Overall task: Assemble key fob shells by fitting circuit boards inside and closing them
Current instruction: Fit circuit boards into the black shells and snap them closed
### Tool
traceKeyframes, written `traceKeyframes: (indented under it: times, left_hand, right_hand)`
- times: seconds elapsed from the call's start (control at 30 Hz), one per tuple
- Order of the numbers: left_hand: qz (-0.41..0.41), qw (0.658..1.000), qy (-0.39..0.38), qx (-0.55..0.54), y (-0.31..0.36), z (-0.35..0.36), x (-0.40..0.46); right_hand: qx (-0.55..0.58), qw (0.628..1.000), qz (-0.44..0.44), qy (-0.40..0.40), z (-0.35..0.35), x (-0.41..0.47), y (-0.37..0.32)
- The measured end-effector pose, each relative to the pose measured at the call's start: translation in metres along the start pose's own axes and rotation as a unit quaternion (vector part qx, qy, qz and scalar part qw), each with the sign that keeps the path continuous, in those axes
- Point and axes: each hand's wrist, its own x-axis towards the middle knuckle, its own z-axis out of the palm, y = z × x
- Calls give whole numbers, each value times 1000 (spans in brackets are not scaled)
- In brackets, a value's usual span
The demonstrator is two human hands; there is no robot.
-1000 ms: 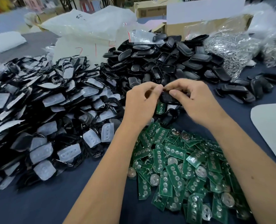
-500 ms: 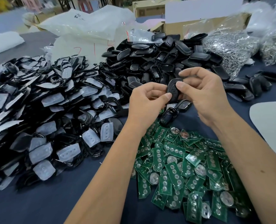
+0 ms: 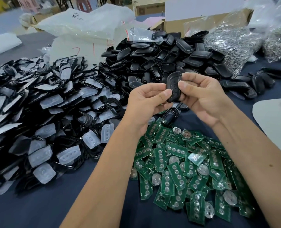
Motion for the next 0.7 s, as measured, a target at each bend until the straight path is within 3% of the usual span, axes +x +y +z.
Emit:
traceKeyframes:
  times: [0.37,0.47,0.57,0.63,0.7]
  left_hand:
    - [-56,997,-52,-19,4,-1,0]
    - [-27,999,-17,6,4,2,1]
    - [61,980,57,183,0,3,3]
    - [132,929,92,332,-2,4,3]
    - [184,888,101,410,-4,8,1]
  right_hand:
    - [-5,1000,-12,23,3,1,2]
    - [-34,998,-28,44,4,1,5]
    - [-113,989,-54,77,6,2,12]
    - [-162,980,-61,94,10,1,18]
    - [-190,973,-70,111,14,0,22]
